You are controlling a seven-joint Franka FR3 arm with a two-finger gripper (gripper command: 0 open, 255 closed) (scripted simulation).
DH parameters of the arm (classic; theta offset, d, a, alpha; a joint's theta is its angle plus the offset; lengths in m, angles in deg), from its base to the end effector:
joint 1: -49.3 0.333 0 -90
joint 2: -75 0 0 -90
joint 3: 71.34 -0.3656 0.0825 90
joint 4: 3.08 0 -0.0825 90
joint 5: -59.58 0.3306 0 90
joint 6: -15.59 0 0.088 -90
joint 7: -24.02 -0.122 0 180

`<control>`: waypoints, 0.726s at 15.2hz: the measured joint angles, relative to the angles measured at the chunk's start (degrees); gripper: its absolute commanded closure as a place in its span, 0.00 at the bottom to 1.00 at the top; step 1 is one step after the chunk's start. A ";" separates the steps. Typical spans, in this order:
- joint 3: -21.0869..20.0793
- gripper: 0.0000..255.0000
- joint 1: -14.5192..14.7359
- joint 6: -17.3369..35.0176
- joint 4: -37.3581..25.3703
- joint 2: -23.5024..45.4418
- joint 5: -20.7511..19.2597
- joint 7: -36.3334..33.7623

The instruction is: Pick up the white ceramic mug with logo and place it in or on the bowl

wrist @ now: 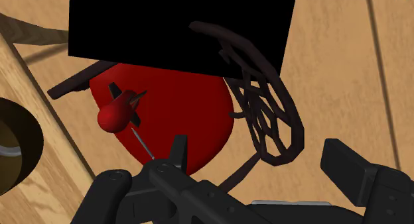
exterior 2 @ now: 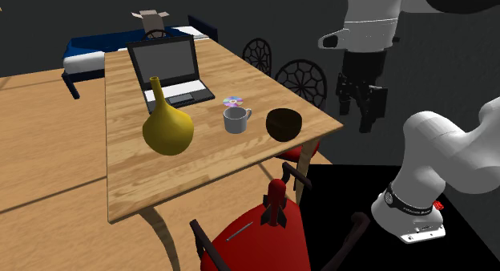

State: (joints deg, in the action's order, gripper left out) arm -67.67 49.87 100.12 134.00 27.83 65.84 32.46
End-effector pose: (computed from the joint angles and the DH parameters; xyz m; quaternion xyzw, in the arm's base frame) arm 0.1948 -0.0048 0.5963 -0.9940 -0.0603 0.0401 0.0819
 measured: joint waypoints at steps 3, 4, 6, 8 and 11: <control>0.50 0.00 -0.33 1.97 0.11 1.74 -0.71 0.62; 1.05 0.00 -0.65 3.40 0.27 2.87 -1.35 1.24; 1.81 0.00 -1.16 6.60 0.54 5.49 -2.34 2.08; 2.64 0.00 -1.69 9.97 0.73 8.28 -3.33 2.93; 4.17 0.00 -2.56 13.99 -0.25 12.64 -4.80 4.40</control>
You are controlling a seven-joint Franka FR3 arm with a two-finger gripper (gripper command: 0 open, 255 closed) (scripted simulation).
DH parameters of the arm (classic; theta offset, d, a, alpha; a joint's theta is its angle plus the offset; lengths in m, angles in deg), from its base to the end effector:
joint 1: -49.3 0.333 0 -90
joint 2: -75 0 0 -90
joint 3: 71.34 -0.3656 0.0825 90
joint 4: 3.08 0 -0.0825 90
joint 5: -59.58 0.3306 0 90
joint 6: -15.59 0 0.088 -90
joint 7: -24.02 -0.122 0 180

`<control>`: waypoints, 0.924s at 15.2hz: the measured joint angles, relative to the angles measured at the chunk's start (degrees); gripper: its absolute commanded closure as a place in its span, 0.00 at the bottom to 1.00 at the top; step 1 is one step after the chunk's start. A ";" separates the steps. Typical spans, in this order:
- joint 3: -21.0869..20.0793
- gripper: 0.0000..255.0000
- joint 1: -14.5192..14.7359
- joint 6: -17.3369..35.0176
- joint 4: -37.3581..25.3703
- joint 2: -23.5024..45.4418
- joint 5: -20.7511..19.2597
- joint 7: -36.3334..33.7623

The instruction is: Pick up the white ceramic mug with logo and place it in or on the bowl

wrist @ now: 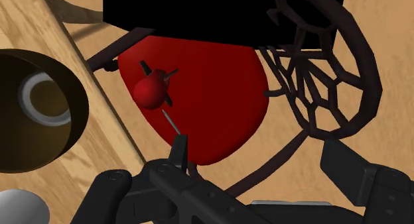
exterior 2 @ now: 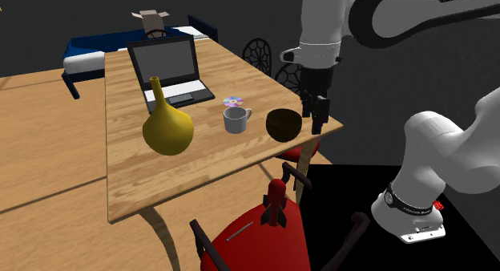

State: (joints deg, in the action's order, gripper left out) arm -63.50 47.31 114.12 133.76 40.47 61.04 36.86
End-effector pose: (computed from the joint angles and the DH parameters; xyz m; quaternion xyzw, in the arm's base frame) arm 0.2768 -0.0563 0.5619 -0.9974 -0.0372 0.0252 0.0568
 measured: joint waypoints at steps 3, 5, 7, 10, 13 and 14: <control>1.56 0.00 -0.69 5.05 -1.37 5.81 -1.09 1.43; 2.64 0.00 -1.16 8.21 -2.31 9.47 -1.64 2.45; 3.37 0.00 -1.44 10.80 -3.80 13.02 -1.91 2.98; 4.69 0.00 -2.01 14.32 -6.17 18.19 -2.19 4.16; 6.37 0.00 -2.82 17.48 -9.59 24.04 -2.11 6.05; 6.54 0.00 -2.81 18.15 -11.33 26.21 -1.82 6.12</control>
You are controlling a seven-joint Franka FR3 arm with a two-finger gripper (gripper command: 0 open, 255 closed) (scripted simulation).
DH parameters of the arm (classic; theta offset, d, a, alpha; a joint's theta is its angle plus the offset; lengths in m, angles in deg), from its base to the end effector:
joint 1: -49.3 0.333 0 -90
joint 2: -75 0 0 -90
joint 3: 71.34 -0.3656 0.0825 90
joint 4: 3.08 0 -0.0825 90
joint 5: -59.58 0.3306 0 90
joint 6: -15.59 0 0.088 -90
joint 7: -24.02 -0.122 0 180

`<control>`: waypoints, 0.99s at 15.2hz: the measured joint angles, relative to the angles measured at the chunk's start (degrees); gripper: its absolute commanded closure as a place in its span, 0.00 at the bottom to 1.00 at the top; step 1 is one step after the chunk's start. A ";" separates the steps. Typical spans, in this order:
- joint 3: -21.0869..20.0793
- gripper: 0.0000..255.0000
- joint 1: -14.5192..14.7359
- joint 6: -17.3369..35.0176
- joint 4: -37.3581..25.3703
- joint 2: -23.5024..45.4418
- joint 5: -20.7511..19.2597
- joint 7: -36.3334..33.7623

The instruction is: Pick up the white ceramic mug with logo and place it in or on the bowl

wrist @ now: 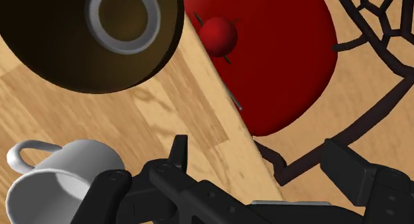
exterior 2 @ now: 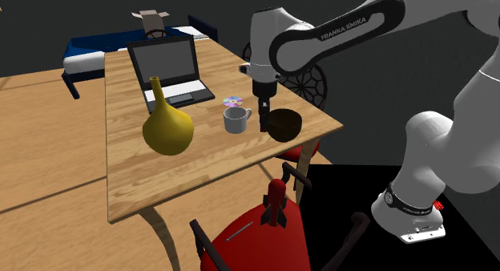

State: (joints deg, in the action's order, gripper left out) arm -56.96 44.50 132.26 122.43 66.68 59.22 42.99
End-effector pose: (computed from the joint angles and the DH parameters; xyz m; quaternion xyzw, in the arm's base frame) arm 0.4215 -0.1524 0.5041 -0.9999 -0.0010 0.0014 0.0165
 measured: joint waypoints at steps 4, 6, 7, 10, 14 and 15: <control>1.70 0.00 -1.16 3.75 -5.34 8.23 1.16 2.43; 2.24 0.00 -1.74 5.04 -8.08 11.78 1.85 3.28; 2.32 0.00 -1.90 5.49 -9.96 13.89 2.31 3.39; 3.03 0.00 -3.40 6.77 -15.51 20.13 3.86 5.28; 3.34 0.00 -5.29 7.63 -22.86 27.55 5.65 6.69; 3.32 0.00 -5.45 7.88 -23.46 28.33 5.83 6.73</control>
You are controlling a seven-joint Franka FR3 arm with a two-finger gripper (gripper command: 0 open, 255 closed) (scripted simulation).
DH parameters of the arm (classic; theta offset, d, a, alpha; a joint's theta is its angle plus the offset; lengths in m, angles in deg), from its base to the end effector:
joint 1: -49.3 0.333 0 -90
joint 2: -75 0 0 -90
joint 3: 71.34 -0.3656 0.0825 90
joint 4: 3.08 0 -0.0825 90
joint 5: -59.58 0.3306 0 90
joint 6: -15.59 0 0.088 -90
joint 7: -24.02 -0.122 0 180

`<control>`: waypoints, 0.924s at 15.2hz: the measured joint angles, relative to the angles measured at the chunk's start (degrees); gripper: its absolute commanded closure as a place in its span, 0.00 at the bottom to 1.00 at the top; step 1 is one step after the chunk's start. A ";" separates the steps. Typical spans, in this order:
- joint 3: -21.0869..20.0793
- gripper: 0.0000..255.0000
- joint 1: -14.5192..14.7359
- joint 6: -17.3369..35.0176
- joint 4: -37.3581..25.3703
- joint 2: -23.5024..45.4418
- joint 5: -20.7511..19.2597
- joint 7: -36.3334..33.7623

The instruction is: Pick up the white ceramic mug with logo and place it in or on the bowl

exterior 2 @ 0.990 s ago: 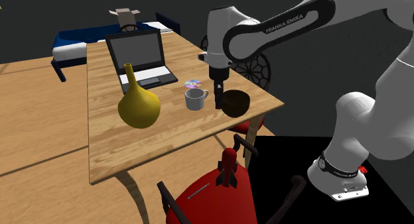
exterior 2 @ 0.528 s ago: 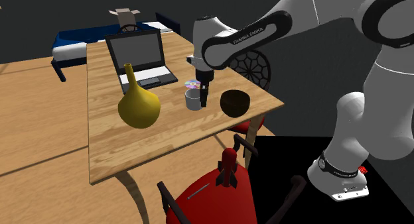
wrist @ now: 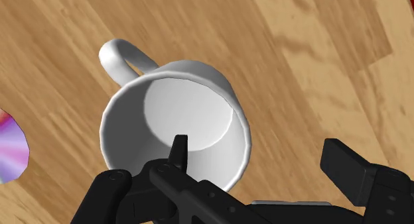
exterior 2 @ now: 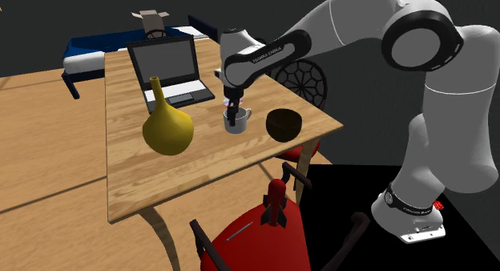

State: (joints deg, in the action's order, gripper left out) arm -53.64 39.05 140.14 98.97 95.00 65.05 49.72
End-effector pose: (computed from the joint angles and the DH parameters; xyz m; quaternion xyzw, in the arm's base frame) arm 0.5583 -0.2665 0.4334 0.9988 -0.0352 0.0222 0.0243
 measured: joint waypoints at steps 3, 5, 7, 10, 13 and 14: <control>-0.12 0.00 -0.34 1.64 0.16 1.44 0.49 0.40; -0.29 0.00 -0.53 2.79 0.26 2.53 0.88 0.63; -0.42 0.00 -0.64 3.84 0.60 3.27 1.15 0.80; -0.47 0.00 -0.73 4.14 0.56 3.61 1.28 0.90; -0.47 0.00 -0.74 4.18 0.55 3.64 1.30 0.91; -0.47 1.00 -0.74 4.18 0.55 3.64 1.30 0.91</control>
State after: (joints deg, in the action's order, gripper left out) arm -54.11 38.31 144.32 99.52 98.64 66.34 50.63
